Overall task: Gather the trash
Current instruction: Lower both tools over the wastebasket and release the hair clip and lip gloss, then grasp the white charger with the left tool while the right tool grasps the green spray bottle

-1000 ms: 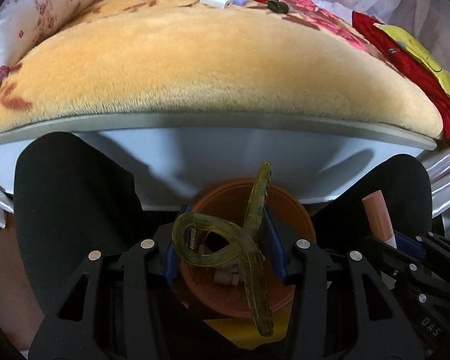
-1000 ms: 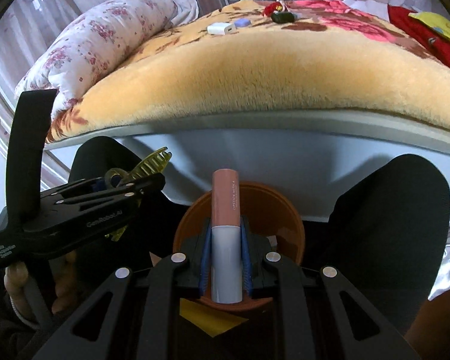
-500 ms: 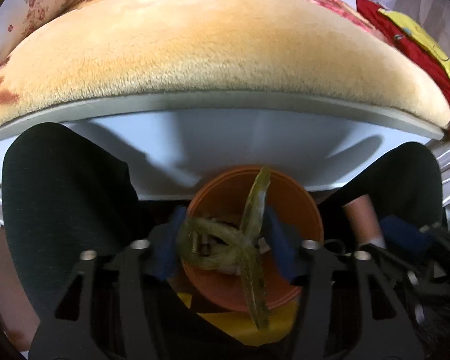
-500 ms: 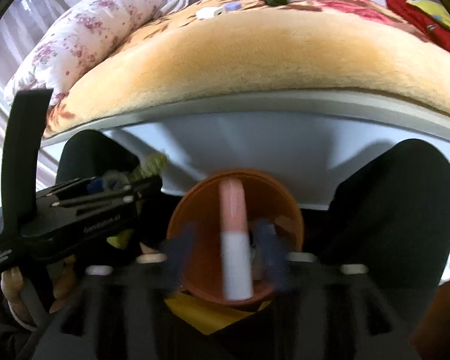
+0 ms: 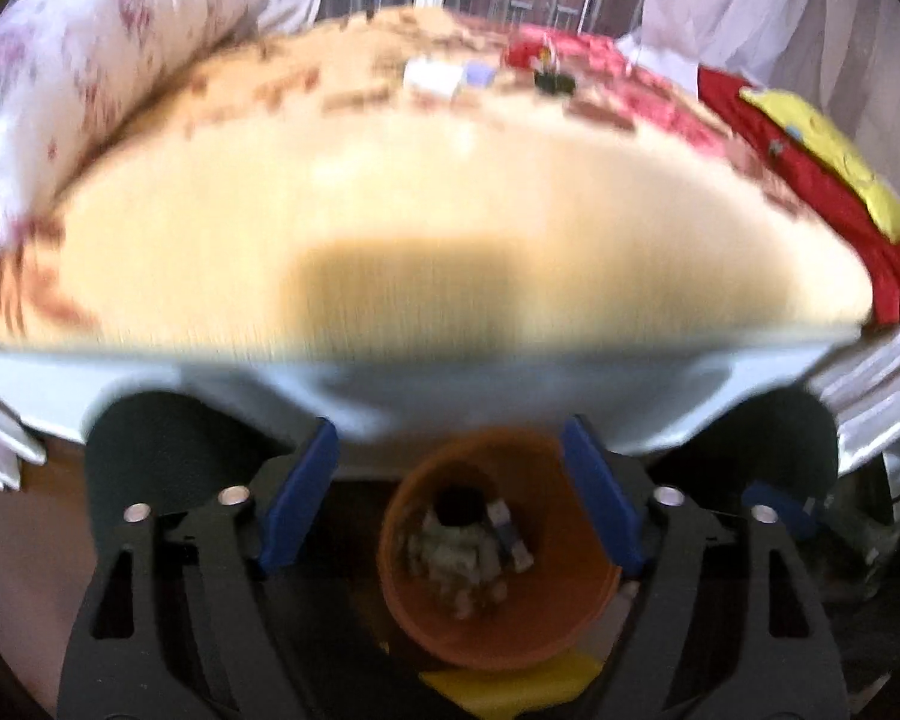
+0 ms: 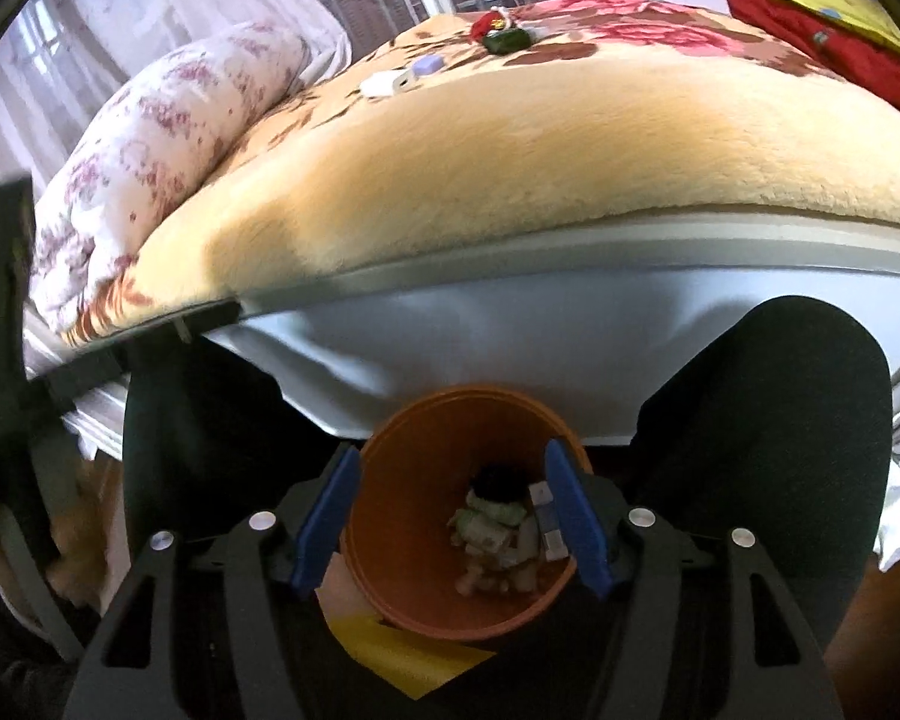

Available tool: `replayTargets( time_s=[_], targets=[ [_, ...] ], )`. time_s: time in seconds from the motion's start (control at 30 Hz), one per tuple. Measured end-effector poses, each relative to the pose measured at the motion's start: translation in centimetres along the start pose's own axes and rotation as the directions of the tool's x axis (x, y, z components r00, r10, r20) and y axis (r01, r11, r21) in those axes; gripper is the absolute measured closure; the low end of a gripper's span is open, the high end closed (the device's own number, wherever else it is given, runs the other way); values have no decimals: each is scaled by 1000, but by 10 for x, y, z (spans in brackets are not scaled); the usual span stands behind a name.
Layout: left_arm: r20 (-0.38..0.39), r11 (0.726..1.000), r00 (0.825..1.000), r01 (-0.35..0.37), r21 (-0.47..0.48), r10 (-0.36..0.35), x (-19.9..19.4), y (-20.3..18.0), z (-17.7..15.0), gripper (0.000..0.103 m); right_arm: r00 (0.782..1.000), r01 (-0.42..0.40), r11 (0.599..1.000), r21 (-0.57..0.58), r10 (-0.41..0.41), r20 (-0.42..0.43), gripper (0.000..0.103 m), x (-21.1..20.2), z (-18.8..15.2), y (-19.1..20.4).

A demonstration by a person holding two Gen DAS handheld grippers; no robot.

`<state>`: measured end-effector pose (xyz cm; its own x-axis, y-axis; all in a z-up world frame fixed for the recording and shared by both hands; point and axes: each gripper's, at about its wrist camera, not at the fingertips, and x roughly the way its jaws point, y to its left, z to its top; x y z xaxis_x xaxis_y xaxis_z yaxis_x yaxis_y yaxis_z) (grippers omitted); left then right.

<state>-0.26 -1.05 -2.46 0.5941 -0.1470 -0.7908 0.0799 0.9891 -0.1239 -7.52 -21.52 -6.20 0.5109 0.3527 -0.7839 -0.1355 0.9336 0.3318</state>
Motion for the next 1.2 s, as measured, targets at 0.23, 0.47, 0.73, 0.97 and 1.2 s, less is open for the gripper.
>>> replayTargets(
  time_s=[0.23, 0.47, 0.73, 0.97, 1.2],
  targets=[
    [94, 991, 993, -85, 101, 76, 35, 2, 124, 20, 999, -35, 999, -7, 35, 20, 34, 3, 13, -7],
    [19, 980, 999, -33, 197, 29, 135, 7, 213, 20, 998, -33, 999, -12, 34, 60, 28, -2, 27, -13],
    [-25, 951, 1000, 16, 310, -9, 189, 8, 250, 20, 998, 0, 1000, 10, 0, 56, 27, 0, 42, -18],
    [-61, 938, 998, 15, 345, 7, 212, 3, 254, 24, 999, 1, 1000, -17, 0, 35, 27, 5, 54, -8],
    [-1, 968, 999, -38, 250, 40, 183, 15, 239, 36, 992, -50, 993, -103, 61, 107, 20, -26, 143, -1]
  ],
)
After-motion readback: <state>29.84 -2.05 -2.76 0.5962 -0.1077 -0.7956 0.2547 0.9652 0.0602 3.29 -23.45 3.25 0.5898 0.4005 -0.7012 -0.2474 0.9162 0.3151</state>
